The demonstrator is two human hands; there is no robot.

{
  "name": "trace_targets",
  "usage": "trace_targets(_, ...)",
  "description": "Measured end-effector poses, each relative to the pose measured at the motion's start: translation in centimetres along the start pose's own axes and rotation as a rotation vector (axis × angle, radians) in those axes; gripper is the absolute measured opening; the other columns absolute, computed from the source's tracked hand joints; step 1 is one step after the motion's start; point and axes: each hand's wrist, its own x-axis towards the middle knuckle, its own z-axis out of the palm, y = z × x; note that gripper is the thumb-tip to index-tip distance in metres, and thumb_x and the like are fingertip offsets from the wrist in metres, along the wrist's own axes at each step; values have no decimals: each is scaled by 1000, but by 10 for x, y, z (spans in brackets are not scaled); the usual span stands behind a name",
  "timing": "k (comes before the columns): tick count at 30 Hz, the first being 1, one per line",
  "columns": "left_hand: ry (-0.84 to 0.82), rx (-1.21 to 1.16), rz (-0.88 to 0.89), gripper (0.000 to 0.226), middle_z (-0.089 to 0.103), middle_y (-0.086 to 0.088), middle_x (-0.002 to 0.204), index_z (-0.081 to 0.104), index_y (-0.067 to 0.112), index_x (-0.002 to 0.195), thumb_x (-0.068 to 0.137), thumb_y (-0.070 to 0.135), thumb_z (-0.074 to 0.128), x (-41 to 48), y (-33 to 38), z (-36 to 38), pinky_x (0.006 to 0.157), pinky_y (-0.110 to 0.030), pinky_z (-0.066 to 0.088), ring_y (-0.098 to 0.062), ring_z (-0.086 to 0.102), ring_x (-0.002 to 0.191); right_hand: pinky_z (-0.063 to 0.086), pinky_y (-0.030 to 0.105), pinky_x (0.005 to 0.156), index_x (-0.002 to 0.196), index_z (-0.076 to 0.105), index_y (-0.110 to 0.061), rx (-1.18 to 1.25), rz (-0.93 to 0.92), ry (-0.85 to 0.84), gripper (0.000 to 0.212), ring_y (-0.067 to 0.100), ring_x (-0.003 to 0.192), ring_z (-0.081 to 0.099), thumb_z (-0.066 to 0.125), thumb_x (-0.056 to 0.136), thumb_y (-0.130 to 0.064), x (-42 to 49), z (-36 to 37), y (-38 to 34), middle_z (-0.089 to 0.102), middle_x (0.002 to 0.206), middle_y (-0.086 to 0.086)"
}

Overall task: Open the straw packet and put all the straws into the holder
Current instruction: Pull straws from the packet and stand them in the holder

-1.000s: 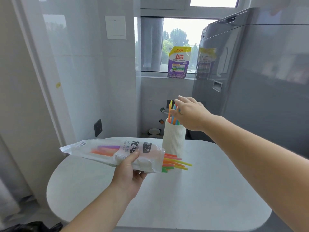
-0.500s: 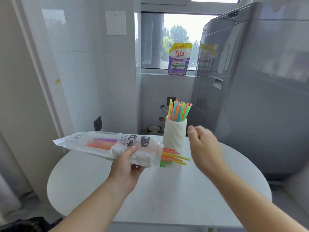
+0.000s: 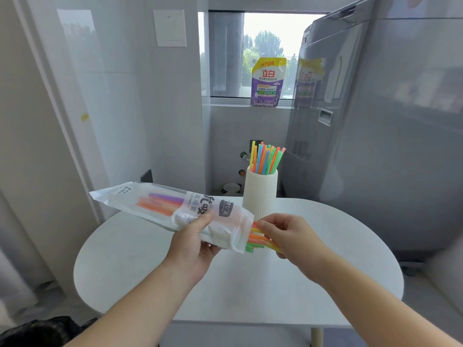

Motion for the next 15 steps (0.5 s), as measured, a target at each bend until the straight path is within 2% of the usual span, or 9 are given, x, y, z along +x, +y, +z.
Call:
trace_targets(4,14,-17,9,42,76,-8,118,61,16,136,94,9,66,3,4,-5,61,-34,62,-22,78,92,45,28,57,93,73,-15,51,-43,84,22,14,58,50,59,100,-29,-1,-8,1,62,75,8)
trace_targets(8,18,-21,14,35,79,-6,109,64,17,129,95,9,65,3,4,-5,61,-35,63,-21,78,88,52,29,57,106,70,-17,116,-20,-56,24,17,65,63,61,97,-38,-8,-9,3,74,92,8)
trace_targets(11,18,-17,14,32,80,-4,105,65,19,125,95,8,65,2,4,-3,60,-35,63,-21,78,89,47,30,49,104,72,-15,85,-72,-104,15,18,56,58,66,96,-26,-11,-8,3,72,75,6)
trace_targets(13,22,-16,15,34,79,-5,107,65,18,127,95,8,66,1,5,-3,60,-34,62,-22,78,90,45,29,48,99,74,-13,47,-105,-75,12,18,51,53,65,97,-20,-11,-9,3,64,62,8)
trace_targets(15,25,-19,23,36,79,-5,109,64,18,129,95,8,66,2,7,-5,60,-34,62,-22,78,91,45,28,47,96,74,-11,21,-113,-10,13,15,48,52,63,98,-18,-10,-11,3,64,61,8)
